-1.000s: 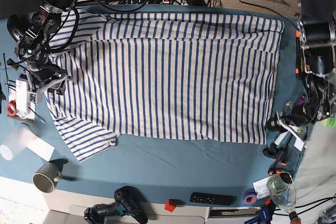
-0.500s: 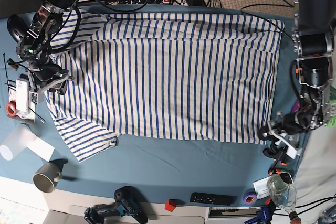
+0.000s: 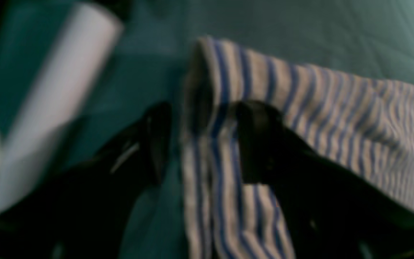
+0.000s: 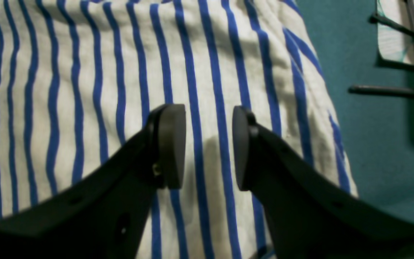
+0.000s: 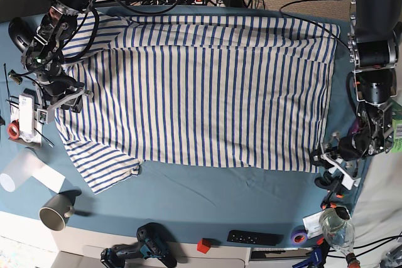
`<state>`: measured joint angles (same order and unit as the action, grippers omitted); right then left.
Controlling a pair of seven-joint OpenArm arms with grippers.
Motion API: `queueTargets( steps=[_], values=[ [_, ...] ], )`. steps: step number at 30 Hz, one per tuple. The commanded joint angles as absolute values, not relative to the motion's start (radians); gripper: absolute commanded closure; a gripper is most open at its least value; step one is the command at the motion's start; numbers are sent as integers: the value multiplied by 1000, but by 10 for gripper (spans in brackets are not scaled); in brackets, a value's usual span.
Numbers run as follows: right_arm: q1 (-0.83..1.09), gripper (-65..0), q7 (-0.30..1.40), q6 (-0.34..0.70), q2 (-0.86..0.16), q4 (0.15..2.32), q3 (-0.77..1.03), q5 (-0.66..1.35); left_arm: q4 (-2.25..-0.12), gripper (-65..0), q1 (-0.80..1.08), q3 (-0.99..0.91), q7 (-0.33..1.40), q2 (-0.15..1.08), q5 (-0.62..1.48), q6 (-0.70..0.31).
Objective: Fold the T-shirt properly
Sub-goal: 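Lower both grippers and grasp the shirt's hem corners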
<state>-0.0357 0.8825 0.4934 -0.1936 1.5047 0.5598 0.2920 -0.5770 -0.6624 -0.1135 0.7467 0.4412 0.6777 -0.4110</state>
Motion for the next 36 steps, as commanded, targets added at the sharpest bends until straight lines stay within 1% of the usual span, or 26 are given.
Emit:
queueTargets(
  steps=[1, 7, 17, 23, 25, 26, 30, 32, 36],
  values=[
    [-50, -219, 863, 495, -208, 1522, 562, 306, -592, -311, -690, -118, 739, 465, 680, -408],
    [-50, -219, 863, 495, -208, 1522, 562, 306, -592, -311, -670, -118, 741, 471, 711, -408],
    [-50, -219, 864, 496, -208, 1522, 562, 306, -592, -311, -629, -118, 741, 407, 737, -432],
    [-50, -219, 863, 496, -208, 1522, 562, 306, -592, -308, -632, -118, 731, 415, 737, -432],
    [-50, -219, 863, 496, -208, 1522, 562, 306, -592, -279, -632, -118, 720, 416, 736, -431],
    [-50, -219, 863, 496, -208, 1522, 562, 306, -592, -248, -632, -118, 713, 416, 736, -431],
    [-50, -219, 864, 496, -208, 1522, 562, 306, -592, -66, -632, -118, 675, 416, 735, -445],
    [-50, -219, 863, 496, -208, 1522, 562, 306, -592, -1, -632, -118, 663, 416, 732, -459],
    [-50, -219, 862, 495, -208, 1522, 562, 306, -592, 0, -632, -118, 663, 416, 733, -473]
  ],
)
